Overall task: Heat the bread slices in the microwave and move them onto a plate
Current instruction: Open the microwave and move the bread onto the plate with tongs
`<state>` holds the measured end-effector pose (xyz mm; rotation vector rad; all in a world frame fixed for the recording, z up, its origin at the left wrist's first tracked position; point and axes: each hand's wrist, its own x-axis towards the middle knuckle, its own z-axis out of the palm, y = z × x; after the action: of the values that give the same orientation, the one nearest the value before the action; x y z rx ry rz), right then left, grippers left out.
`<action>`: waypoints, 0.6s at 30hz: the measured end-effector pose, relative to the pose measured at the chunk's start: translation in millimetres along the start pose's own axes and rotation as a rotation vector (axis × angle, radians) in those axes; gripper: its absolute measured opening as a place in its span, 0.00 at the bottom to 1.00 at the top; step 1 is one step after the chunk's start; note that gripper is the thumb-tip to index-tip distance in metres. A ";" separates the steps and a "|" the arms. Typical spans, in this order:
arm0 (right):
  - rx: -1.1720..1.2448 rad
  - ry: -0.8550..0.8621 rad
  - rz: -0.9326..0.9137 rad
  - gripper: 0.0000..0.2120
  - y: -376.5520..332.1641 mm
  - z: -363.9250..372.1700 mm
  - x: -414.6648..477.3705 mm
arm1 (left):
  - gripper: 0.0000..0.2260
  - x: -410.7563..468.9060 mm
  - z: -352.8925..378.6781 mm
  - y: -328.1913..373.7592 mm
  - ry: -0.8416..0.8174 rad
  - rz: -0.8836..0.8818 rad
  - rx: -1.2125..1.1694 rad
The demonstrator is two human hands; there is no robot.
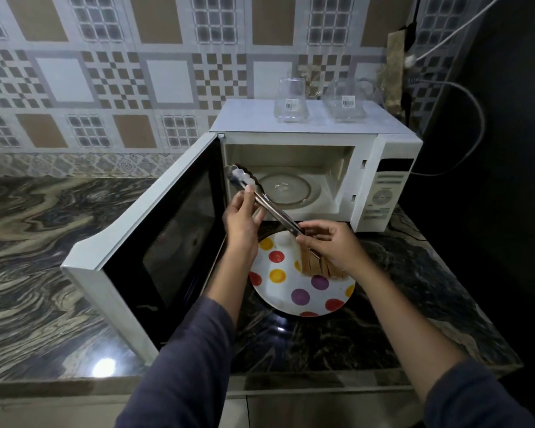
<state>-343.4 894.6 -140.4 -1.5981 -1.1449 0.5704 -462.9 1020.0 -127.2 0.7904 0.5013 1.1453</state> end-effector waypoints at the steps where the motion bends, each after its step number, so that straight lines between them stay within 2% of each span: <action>1: -0.001 0.017 -0.001 0.17 -2.2 5.1 2.1 | 0.06 -1.5 0.2 -0.8 -0.032 0.003 0.031; 7: -0.012 0.050 -0.021 0.12 -10.0 31.3 12.0 | 0.09 -9.8 -0.1 -3.3 -0.144 -0.019 0.225; 11: -0.045 0.032 0.030 0.16 3.2 40.0 13.7 | 0.08 -4.3 -13.0 -1.1 -0.152 -0.062 0.391; 14: -0.032 0.020 0.109 0.15 14.2 47.2 18.0 | 0.11 1.2 -30.3 -10.1 -0.111 -0.018 0.686; 18: -0.090 -0.003 0.324 0.14 43.9 56.4 23.8 | 0.14 -14.4 -73.9 -34.4 -0.073 0.034 1.146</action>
<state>-362.0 941.8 -196.1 -1.8773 -0.9289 0.7387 -499.9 1021.5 -201.3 1.8126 1.1091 0.7849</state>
